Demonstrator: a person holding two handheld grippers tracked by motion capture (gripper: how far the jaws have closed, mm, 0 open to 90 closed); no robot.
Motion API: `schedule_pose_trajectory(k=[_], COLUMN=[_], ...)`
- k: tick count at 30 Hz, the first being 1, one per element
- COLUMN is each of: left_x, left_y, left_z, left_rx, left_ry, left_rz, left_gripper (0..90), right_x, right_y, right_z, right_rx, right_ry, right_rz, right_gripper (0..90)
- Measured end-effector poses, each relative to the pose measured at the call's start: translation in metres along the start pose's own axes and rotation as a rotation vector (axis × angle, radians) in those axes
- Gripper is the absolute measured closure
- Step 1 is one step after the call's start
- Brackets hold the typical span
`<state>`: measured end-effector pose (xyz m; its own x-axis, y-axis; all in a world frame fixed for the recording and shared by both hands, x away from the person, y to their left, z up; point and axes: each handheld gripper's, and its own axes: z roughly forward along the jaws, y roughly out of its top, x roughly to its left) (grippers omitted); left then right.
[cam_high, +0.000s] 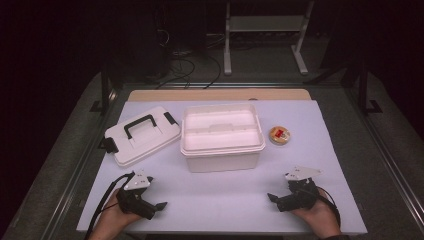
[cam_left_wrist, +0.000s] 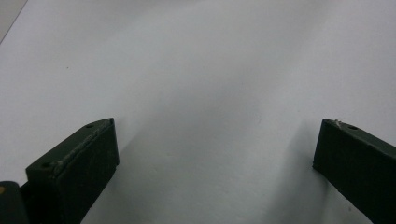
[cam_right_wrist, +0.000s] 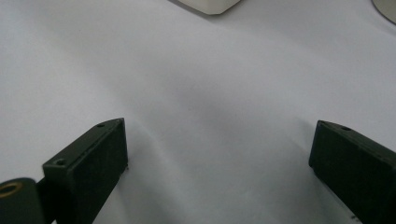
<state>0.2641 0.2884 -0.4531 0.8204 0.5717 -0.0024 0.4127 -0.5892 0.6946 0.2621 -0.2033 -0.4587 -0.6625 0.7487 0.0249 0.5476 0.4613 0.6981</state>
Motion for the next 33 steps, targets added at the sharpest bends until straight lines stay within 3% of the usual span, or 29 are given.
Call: schedule_pose_trajectory(k=[18,20,22,23,27,28,29,30,31,33], left_x=[0.0,0.001,0.002,0.002,0.006,0.006,0.007,0.007,0.009,0.012], left_y=[0.0,0.0,0.0,0.001,0.008,0.008,0.012,0.012,0.018,0.025], left_z=[-0.001,-0.002,-0.005,-0.005,-0.007,-0.007,-0.007,-0.007,-0.008,-0.008], left_rx=[-0.001,-0.005,-0.015,-0.019,-0.011,-0.011,-0.009,-0.009,-0.009,-0.014], left_ry=[0.001,0.002,-0.001,0.002,0.002,0.002,0.016,0.016,0.012,0.013], left_rz=[-0.004,-0.002,0.002,-0.001,-0.005,-0.005,-0.009,-0.009,-0.01,-0.029], left_gripper=[0.0,5.6,9.4,16.2,37.9,43.5,50.8,56.6,63.5,75.3], right_x=[0.0,-0.001,-0.001,-0.002,-0.005,-0.005,-0.006,-0.006,-0.008,-0.01], right_y=[0.0,0.0,0.0,0.001,0.006,0.006,0.011,0.011,0.017,0.022], right_z=[0.0,-0.001,-0.002,-0.005,-0.007,-0.007,-0.009,-0.009,-0.01,-0.011], right_rx=[-0.001,-0.003,-0.006,-0.018,-0.032,-0.032,-0.04,-0.04,-0.042,-0.048], right_ry=[0.0,0.0,-0.005,-0.011,-0.009,-0.009,-0.011,-0.011,-0.014,-0.013], right_rz=[0.008,0.01,0.006,0.011,0.026,0.026,0.016,0.016,0.007,0.008], right_gripper=[5.0,5.6,10.1,22.5,41.0,41.0,54.1,54.1,67.3,76.9])
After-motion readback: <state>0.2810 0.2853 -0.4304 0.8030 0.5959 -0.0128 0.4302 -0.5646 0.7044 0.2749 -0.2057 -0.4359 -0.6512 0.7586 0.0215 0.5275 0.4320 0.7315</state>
